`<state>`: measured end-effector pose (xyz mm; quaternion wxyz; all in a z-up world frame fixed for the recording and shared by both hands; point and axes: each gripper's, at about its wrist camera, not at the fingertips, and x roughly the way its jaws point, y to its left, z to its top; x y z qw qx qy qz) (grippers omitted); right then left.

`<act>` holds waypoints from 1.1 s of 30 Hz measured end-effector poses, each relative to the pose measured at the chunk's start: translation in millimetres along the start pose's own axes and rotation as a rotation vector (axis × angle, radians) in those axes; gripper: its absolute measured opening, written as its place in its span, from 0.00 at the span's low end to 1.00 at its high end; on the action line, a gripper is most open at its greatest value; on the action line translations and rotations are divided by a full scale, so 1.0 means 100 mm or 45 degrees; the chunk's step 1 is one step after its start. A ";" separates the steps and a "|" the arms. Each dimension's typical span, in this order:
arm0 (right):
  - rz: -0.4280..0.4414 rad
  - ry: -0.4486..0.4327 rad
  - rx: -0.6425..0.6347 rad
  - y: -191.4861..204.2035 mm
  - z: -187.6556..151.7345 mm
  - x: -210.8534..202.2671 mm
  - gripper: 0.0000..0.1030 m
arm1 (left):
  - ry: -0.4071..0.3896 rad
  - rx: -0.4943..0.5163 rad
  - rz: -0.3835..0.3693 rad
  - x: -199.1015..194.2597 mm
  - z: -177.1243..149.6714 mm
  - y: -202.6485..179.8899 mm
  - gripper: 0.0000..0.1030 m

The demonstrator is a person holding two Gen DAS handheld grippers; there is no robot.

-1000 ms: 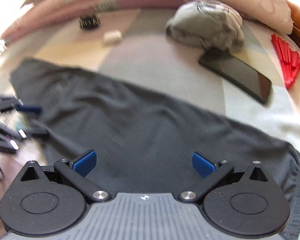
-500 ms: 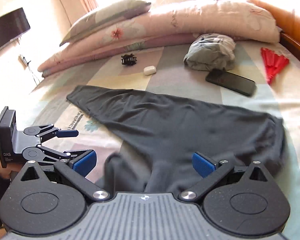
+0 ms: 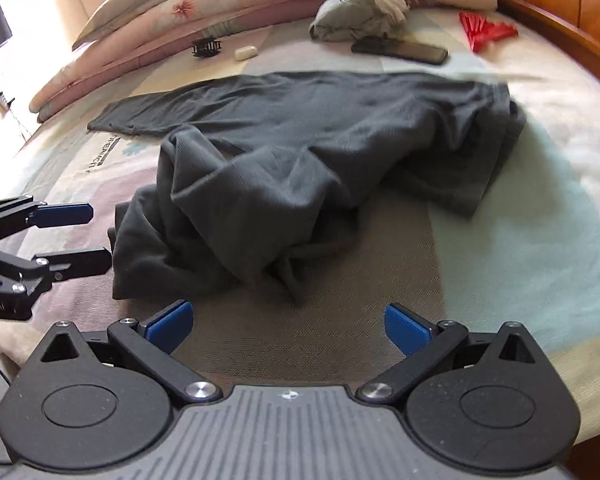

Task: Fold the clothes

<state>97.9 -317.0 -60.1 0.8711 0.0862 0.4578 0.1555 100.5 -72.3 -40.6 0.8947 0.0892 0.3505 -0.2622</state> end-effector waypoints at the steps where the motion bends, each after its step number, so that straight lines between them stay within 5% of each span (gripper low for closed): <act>1: 0.012 0.001 0.015 -0.01 -0.04 0.04 1.00 | -0.001 0.004 0.012 0.05 -0.02 -0.02 0.74; 10: -0.067 -0.067 -0.211 0.16 -0.31 0.11 1.00 | 0.006 0.074 0.126 0.35 -0.03 -0.13 0.74; 22: -0.068 -0.062 -0.232 0.16 -0.33 0.08 1.00 | -0.008 -0.112 0.377 0.35 0.25 0.66 0.72; 27: -0.068 -0.064 -0.233 0.17 -0.31 0.11 1.00 | -0.046 -0.124 0.256 0.19 0.26 0.65 0.73; 33: -0.088 -0.077 -0.271 0.19 -0.33 0.13 1.00 | -0.102 0.034 0.094 -0.04 0.25 0.20 0.74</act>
